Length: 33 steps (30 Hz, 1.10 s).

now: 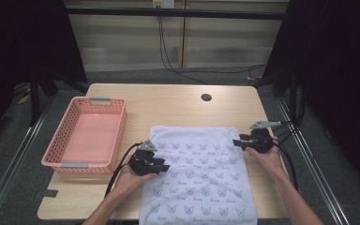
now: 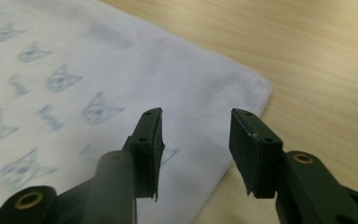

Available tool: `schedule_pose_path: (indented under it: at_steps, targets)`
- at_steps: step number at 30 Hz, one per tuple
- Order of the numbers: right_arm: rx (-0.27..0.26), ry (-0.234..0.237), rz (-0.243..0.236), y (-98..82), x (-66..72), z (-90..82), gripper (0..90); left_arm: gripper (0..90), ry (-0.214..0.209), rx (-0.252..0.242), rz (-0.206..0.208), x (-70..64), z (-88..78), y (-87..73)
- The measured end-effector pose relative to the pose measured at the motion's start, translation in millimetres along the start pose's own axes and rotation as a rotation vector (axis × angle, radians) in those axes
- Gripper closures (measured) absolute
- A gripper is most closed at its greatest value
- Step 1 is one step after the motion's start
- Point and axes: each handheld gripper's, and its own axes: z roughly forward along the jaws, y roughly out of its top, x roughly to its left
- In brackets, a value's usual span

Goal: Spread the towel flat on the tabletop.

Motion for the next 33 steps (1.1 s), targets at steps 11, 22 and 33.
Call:
schedule_pose_path:
  at_steps: [11, 22, 33]
  targets:
    - [0.04, -0.04, 0.034, 12.6, -19.1, 38.8, 47.5, 60.4, 0.01, 0.002, 0.0, 2.4, 3.7, -3.7]
    - [0.009, -0.011, 0.061, 4.1, -10.6, 34.8, 86.1, 62.2, -0.012, -0.027, 0.009, 2.6, 1.2, 4.7]
    - [-0.02, 0.009, 0.081, -4.2, -15.1, 8.6, 86.4, 57.3, 0.101, -0.118, -0.091, 50.0, 18.0, 37.4]
